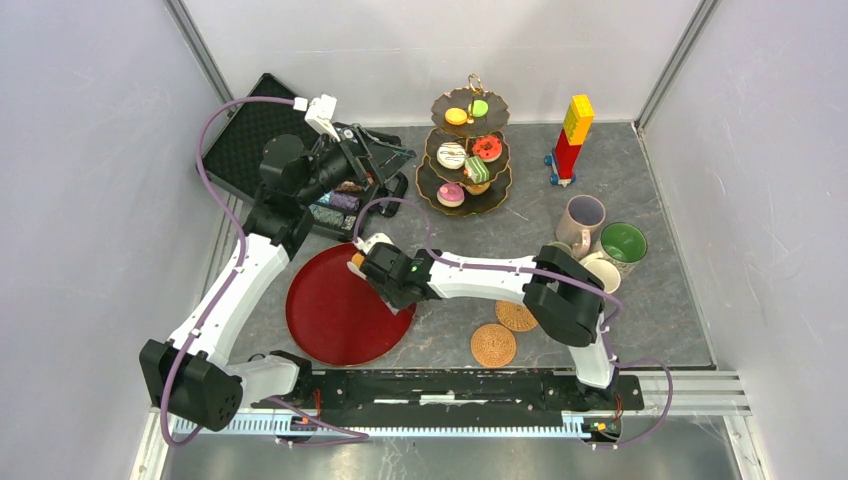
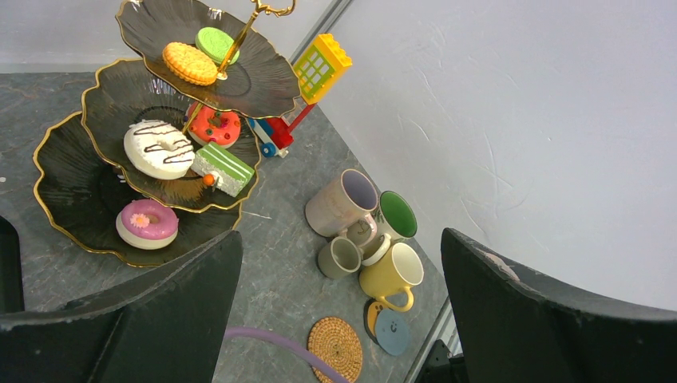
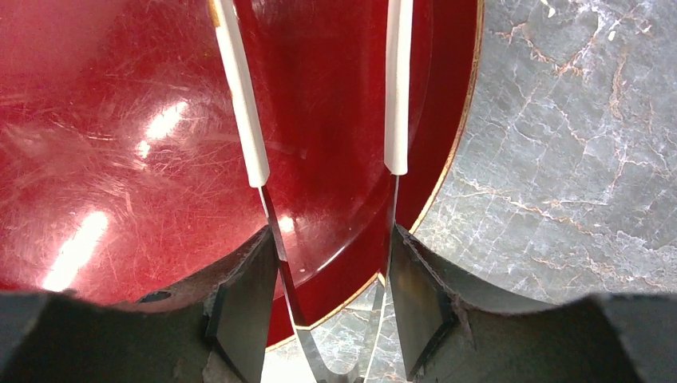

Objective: Serve the afternoon tea

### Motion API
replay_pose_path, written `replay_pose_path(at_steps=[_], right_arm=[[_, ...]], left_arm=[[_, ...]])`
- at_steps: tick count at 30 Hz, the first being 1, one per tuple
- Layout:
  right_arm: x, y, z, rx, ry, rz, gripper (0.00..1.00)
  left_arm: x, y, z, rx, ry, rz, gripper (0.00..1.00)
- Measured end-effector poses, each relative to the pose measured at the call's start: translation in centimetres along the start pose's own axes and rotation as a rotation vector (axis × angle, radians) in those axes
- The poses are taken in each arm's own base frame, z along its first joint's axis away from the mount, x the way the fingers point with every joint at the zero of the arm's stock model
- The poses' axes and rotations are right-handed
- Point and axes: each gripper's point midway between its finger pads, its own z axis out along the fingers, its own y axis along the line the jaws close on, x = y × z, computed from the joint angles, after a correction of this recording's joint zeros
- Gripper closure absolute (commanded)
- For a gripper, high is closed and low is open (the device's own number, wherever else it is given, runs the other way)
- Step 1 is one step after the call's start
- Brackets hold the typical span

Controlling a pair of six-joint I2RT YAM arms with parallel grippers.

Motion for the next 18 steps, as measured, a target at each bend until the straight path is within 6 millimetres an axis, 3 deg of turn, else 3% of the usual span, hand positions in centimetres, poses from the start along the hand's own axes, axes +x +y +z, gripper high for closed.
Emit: replay_pose_path(at_steps=[18], right_arm=[[-0.23,0.3,0.37,-0.028,-0.027,-0.036,0.67]], left_arm=[[0.0,0.0,0.0,0.0,0.0,0.0,0.0]])
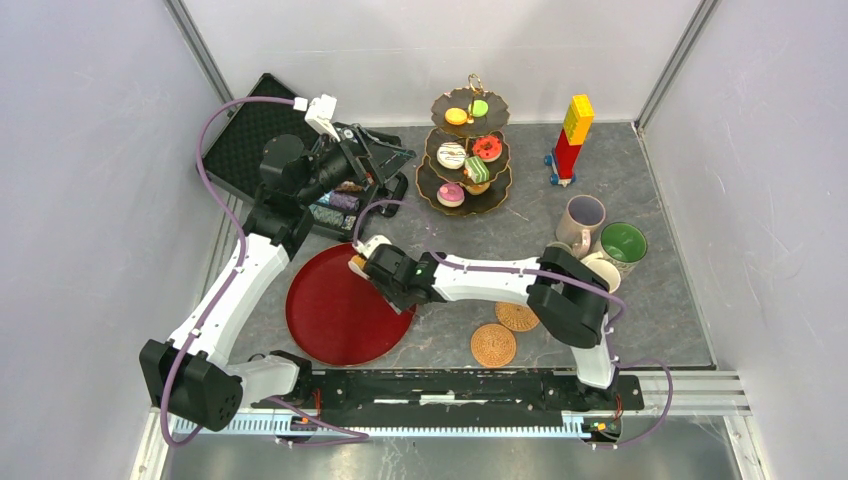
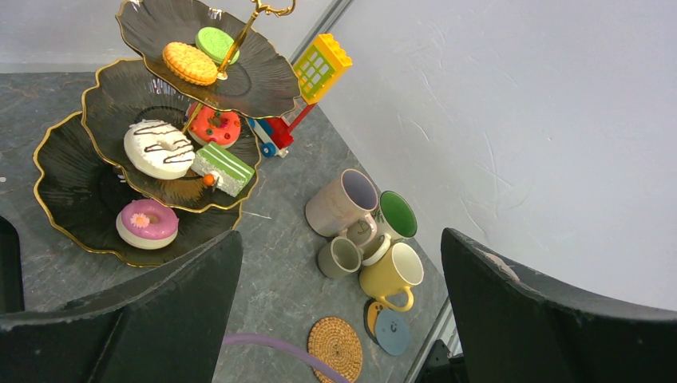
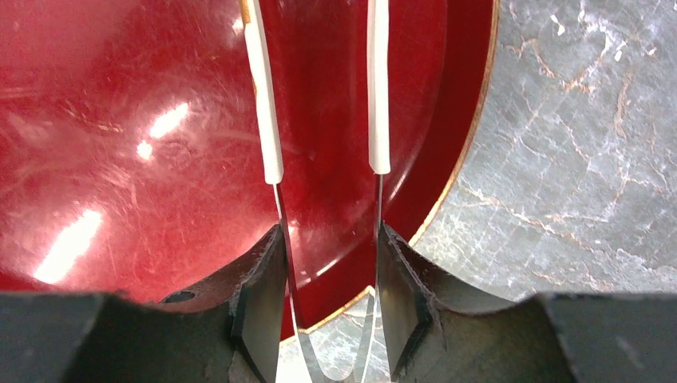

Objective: Serve the afternoon tea

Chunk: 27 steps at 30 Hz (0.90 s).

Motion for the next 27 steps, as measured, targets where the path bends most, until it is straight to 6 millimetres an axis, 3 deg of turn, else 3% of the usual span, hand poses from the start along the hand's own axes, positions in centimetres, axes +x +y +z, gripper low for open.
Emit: replay_pose_path(at_steps=[6,20,24,27], right_arm=[[0.8,-0.8,-1.4,-0.01,-0.03,-0.034,0.74],[3.2,-1.7,-4.7,-0.085,-0.125,-0.045,0.78],[2.6,-2.8,-6.7,-0.067,-0.175,-0.076,0.78],[1.7,-4.3,-9.3,-0.036,-0.251,-0.09,0.79]], left_arm=[[0.1,0.1,0.0,-0.003,0.003,-0.002,0.0],[0.1,0.1,0.0,-0.005,0.005,-0.004,0.0],[0.1,0.1,0.0,-0.006,0.005,-0.004,0.0],[0.1,0.2,0.0,-0.009,0.001,-0.003,0.0]])
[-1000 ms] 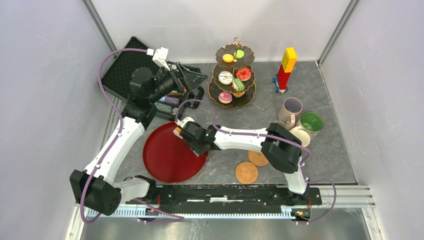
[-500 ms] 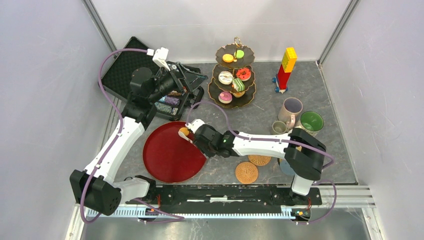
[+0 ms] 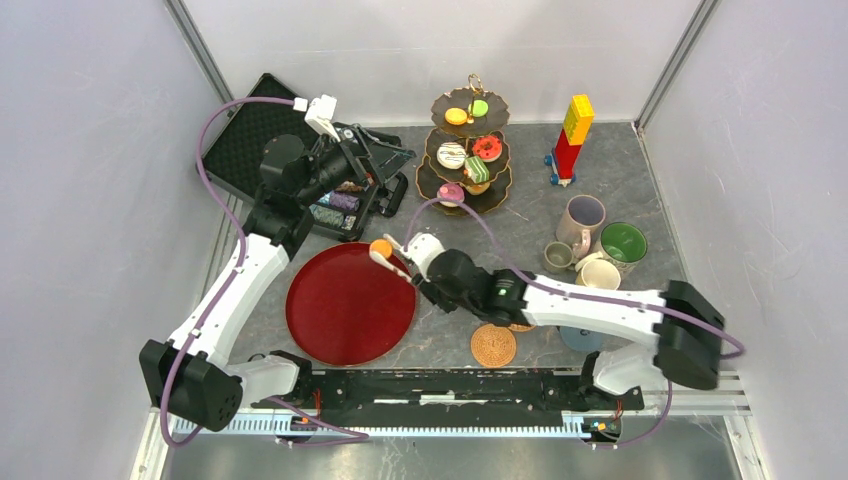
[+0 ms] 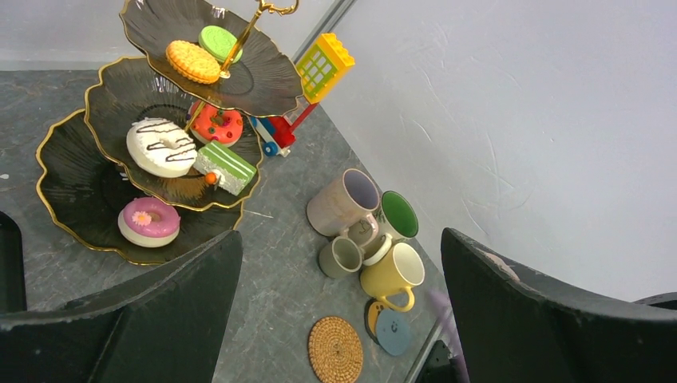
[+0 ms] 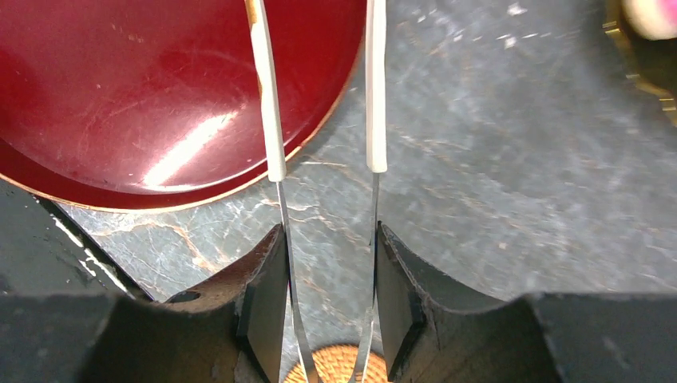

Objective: Serve the afternoon tea

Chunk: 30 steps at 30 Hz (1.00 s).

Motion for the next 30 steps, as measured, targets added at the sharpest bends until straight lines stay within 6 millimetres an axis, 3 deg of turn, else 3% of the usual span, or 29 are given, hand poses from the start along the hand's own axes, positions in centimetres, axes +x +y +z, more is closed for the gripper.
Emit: replay_pose_path(at_steps=[5,14,21,25,30], right_arm=[[-2.5,-3.9,-4.4,0.083,-0.141,0.028,0.81],[-5.2,-12.4,-9.5,0.348,-0.219,0.1,0.82],[-10.6,-18.8,-13.6,0.513,-0.293,0.179,0.81],[-12.0,-22.1,-13.7,0.57,-0.285,0.216,0.81],[-10.4,-24.0,-11.8,0.576,-0.204,0.226,0.78]], left_arm=[[-0.6,-0.3,-0.5,-0.01,-0.028,0.009,0.0],[-1.7,-1.4,-1.7,-0.007,-0.078,0.031,0.0],[-1.4,-1.3,-1.4,-0.007,-0.066,0.026,0.0],[-1.2,-1.0,-1.2,-0.01,-0.059,0.022,0.0],[-1.1,-0.9,-1.1,-0.012,-0.056,0.02,0.0]])
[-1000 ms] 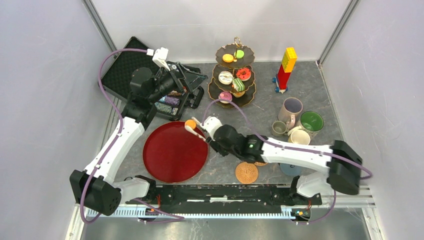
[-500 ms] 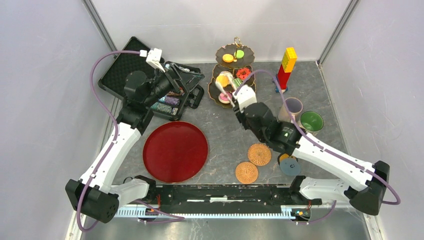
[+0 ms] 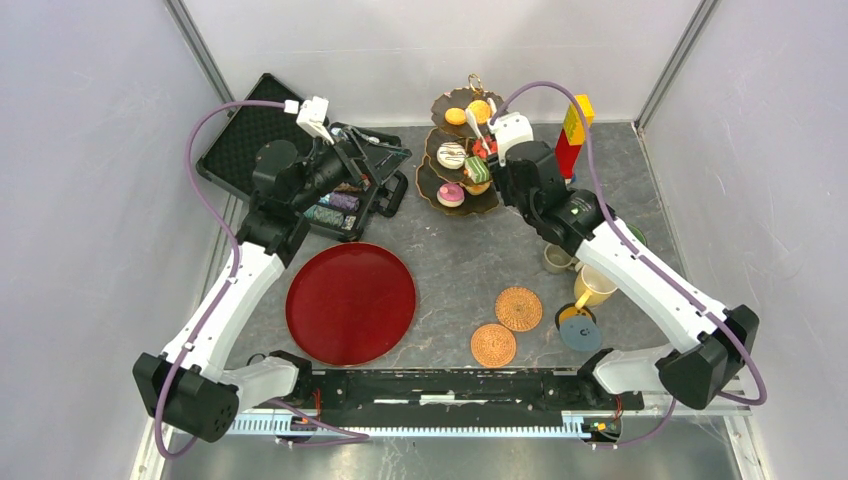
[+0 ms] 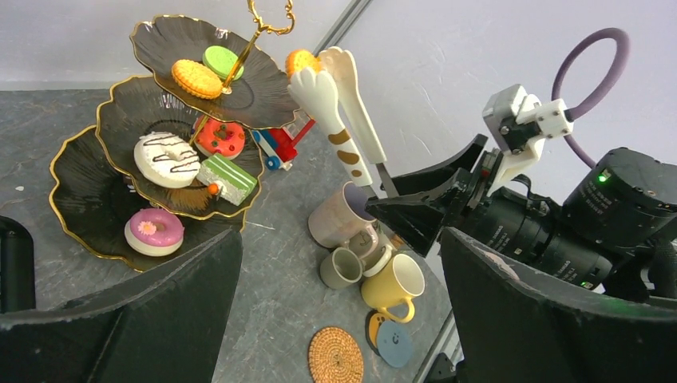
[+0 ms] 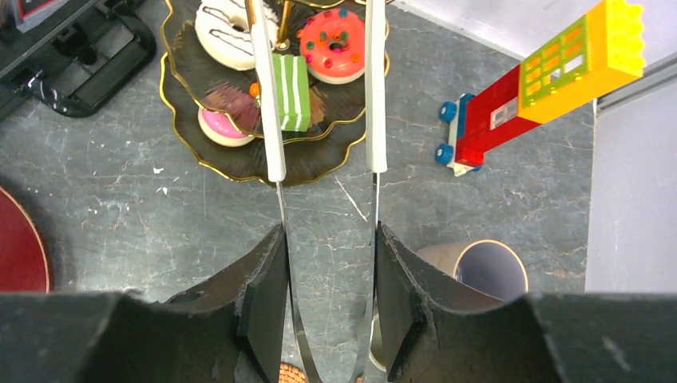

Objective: Serve the afternoon tea

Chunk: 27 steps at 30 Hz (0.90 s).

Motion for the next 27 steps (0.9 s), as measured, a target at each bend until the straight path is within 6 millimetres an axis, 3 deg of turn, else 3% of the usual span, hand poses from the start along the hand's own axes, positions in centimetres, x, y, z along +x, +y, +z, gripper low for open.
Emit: replay_pose_path(at_steps=[6,19,27], right_arm=[[1.0,1.0,1.1,-0.048,0.035,-0.021,0.75],[1.8,1.3,2.2,-0.058,0.065,-0.027,0.41],[1.7,0.9,2.3,-0.05,0.065,-0.024,0.43]], left_arm=[[0.4,0.4,0.3,-0.005,0.014,-0.007,0.0],[0.7,0.6,0.3,-0.012,0.027,-0.014,0.0],[1.0,0.9,0.5,-0.018,0.035,-0.018,0.0]])
